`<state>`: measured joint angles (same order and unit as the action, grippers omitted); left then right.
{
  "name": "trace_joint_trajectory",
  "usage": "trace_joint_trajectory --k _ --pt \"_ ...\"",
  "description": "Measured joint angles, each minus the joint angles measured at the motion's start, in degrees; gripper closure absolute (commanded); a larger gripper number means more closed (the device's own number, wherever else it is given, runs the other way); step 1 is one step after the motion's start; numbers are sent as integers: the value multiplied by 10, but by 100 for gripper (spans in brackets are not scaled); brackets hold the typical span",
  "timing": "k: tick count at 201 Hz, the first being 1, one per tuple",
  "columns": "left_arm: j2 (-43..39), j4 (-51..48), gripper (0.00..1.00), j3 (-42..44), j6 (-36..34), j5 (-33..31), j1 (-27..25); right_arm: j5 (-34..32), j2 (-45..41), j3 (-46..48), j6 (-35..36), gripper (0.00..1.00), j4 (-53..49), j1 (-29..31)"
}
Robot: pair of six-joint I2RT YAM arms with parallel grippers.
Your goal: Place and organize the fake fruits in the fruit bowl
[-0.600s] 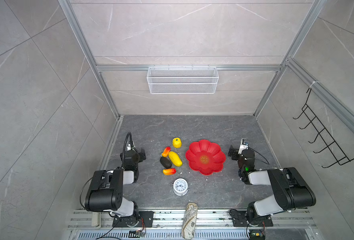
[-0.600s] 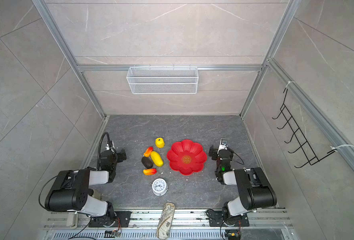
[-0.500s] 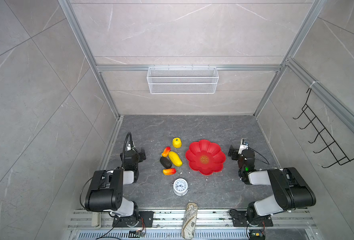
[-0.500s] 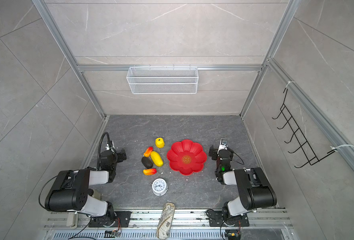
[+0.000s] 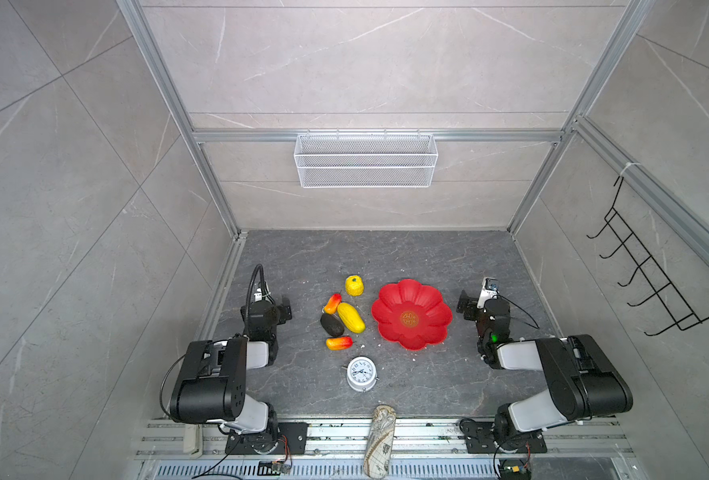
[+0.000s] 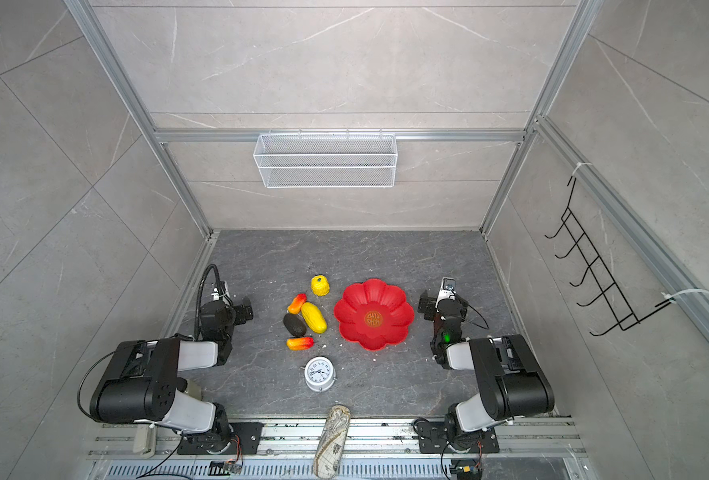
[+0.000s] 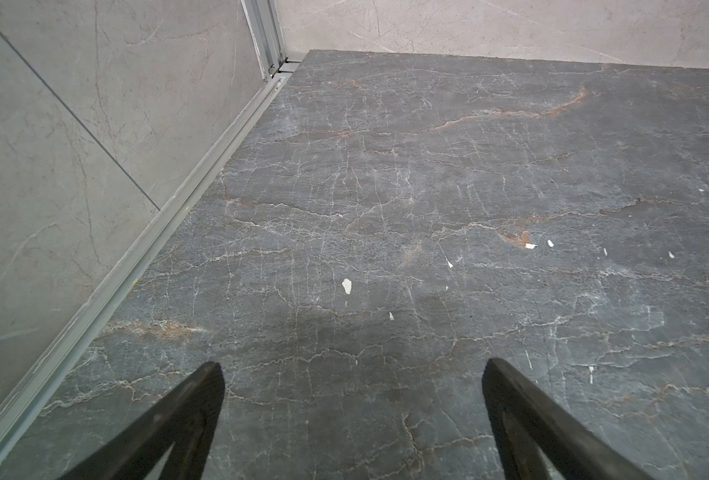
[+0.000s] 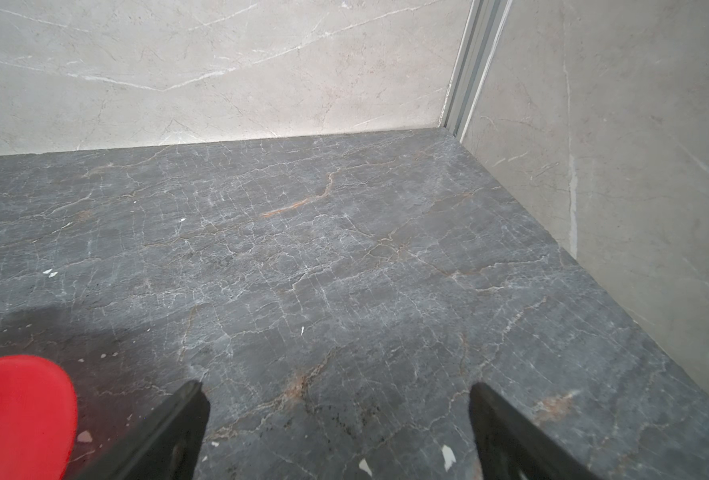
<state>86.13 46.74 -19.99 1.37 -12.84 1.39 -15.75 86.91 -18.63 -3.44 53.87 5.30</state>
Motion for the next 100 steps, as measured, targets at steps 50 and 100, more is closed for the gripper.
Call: trace_joint_trajectory --k 50,100 --pt "0 0 0 0 0 0 0 0 0 0 0 0 0 0" --pt "-20 -49 4 -9 0 -4 -5 -14 -3 3 0 0 1 5"
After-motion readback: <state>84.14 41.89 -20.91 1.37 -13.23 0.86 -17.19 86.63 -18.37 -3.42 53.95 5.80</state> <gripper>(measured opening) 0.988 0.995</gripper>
